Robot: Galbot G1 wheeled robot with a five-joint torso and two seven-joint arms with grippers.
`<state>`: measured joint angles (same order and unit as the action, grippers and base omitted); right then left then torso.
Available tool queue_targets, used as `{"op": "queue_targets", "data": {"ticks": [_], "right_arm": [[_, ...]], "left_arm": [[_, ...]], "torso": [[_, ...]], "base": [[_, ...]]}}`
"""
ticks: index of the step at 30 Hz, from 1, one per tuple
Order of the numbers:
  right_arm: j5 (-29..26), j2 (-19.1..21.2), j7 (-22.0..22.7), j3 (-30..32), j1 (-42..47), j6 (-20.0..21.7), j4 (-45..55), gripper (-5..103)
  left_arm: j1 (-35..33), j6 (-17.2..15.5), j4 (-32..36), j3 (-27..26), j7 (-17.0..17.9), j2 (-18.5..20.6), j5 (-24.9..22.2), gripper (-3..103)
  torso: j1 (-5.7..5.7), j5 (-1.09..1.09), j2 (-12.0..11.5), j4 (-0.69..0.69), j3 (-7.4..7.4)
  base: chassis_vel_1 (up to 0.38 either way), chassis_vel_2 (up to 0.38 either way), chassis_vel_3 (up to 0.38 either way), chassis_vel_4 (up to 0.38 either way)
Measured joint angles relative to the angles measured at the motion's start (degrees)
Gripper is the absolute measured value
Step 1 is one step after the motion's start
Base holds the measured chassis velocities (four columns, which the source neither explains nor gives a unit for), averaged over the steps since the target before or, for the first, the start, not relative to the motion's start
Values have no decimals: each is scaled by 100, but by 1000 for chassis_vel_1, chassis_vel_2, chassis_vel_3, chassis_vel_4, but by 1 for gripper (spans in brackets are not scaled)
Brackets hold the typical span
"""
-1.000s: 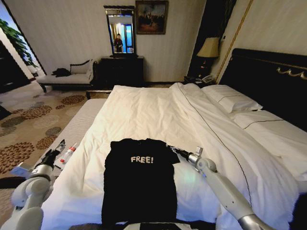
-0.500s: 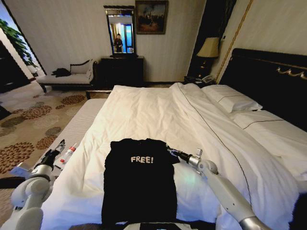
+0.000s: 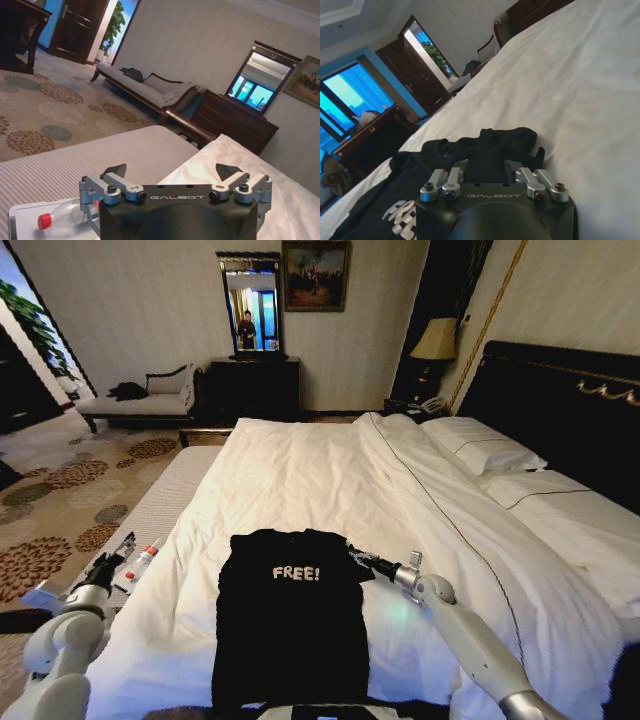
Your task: Fold the clothes on the bed.
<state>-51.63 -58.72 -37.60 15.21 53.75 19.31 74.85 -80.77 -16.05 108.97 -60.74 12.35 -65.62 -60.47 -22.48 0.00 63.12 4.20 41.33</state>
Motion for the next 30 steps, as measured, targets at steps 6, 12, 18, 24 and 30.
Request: {"op": "queue_targets", "data": {"ticks": [6, 12, 18, 24, 30], "right_arm": [[302, -38, 57, 56, -77, -267, -83, 28], [878, -24, 84, 55, -126, -694, -84, 44], [1608, -3, -83, -6, -136, -1035, -47, 66], [2114, 9, -222, -59, -169, -1393, -147, 88], [2168, 2, -71, -140, -242, -1439, -212, 99]], "left_arm": [[-4, 4, 2, 7, 1, -18, 14, 100], [-11, 8, -2, -3, 1, -18, 14, 100], [-12, 10, -7, -1, 2, -24, 11, 100], [-11, 11, -13, 1, 2, -24, 7, 100], [-15, 13, -17, -3, 3, -27, 5, 100]], "torso": [[0, 0, 0, 0, 0], [0, 0, 0, 0, 0], [0, 0, 0, 0, 0], [0, 0, 0, 0, 0], [0, 0, 0, 0, 0]], "base": [[0, 0, 0, 0], [0, 0, 0, 0], [0, 0, 0, 0], [0, 0, 0, 0], [0, 0, 0, 0]]}}
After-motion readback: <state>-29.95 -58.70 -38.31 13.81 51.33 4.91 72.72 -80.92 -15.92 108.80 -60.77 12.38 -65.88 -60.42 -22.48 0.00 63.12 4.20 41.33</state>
